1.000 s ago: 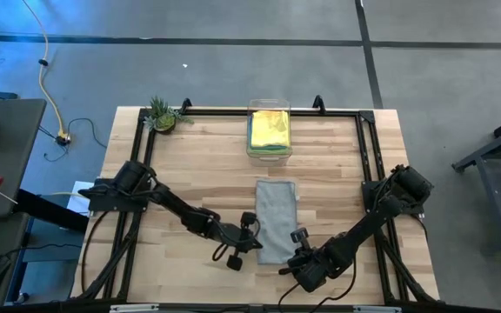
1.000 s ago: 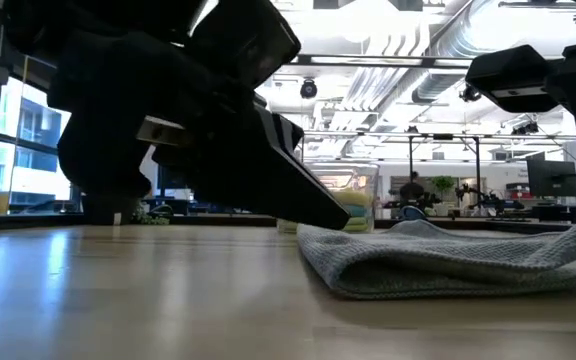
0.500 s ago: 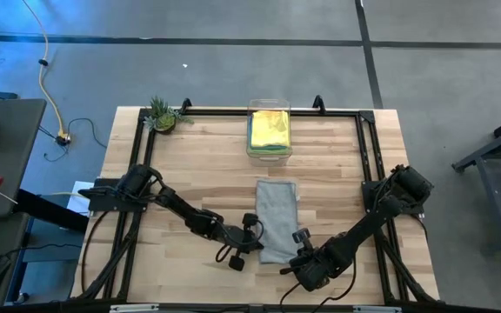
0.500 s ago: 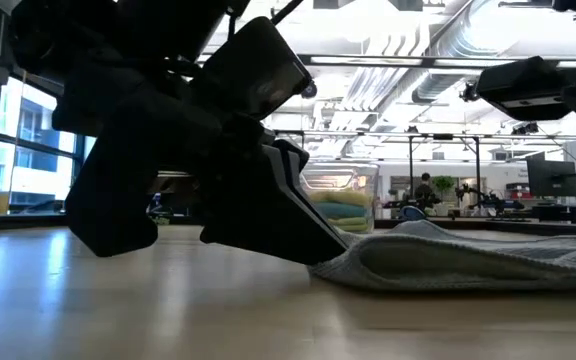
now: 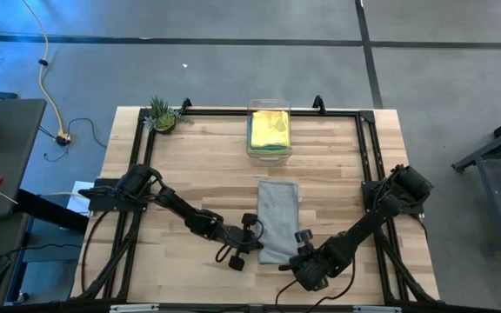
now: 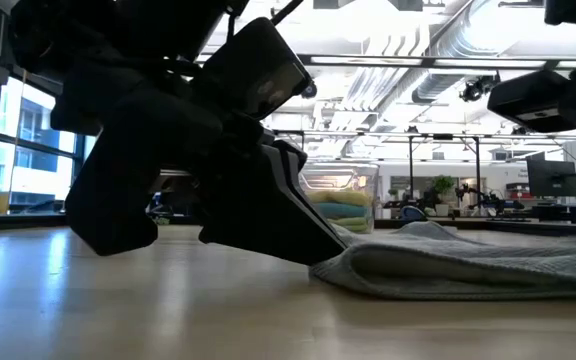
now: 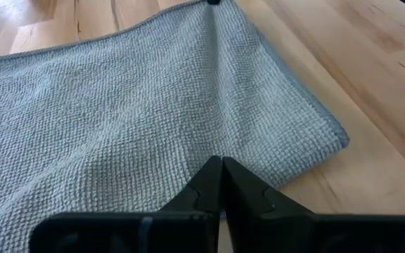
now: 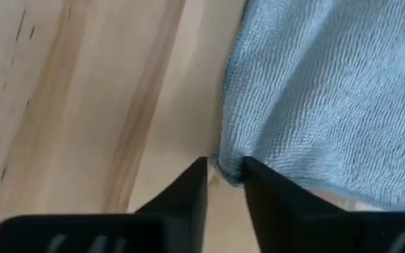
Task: Fold microfiber towels
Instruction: Fold the gray microfiber cloth
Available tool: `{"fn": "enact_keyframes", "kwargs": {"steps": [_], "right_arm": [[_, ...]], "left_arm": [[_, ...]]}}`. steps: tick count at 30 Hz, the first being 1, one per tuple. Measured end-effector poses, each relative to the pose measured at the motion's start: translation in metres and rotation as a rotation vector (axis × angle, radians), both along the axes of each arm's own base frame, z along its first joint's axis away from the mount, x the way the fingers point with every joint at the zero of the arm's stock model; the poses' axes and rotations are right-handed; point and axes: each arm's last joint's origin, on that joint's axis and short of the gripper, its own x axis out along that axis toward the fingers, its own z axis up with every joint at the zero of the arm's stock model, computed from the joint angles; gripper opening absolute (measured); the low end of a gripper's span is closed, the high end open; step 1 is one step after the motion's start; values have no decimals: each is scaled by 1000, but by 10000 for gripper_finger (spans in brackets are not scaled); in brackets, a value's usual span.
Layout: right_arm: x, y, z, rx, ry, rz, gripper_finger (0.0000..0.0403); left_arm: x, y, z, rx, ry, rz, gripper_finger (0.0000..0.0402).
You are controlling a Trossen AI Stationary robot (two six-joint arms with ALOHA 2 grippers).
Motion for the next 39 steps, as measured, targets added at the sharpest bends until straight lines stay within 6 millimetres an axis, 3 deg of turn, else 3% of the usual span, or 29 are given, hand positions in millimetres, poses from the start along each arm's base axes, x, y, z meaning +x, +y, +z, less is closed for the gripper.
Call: {"fn": "enact_keyframes", "kwargs": {"steps": [5,8,12,16,23,31,39], "right_arm": [[0,-1,2,9,17,-71,136],[1,0,11,-11,23,-101,165],[0,5,21,-62,-31,-145,187],[-2,11,18,-46,-113,-190,189],[0,18,21,-63,-259,-210,183],[2,19,21,-71,-285,-191,184],[3,19,22,-70,-299,-193,184]], "left_arm": [[-2,1,8,17,6,-12,27],[-4,1,24,30,0,-26,44],[-10,-1,43,16,11,-62,66],[-17,-16,52,9,15,-160,87],[-26,-48,38,232,-20,-234,125],[-16,-53,28,304,-48,-218,168],[-8,-53,19,388,6,-283,163]]}}
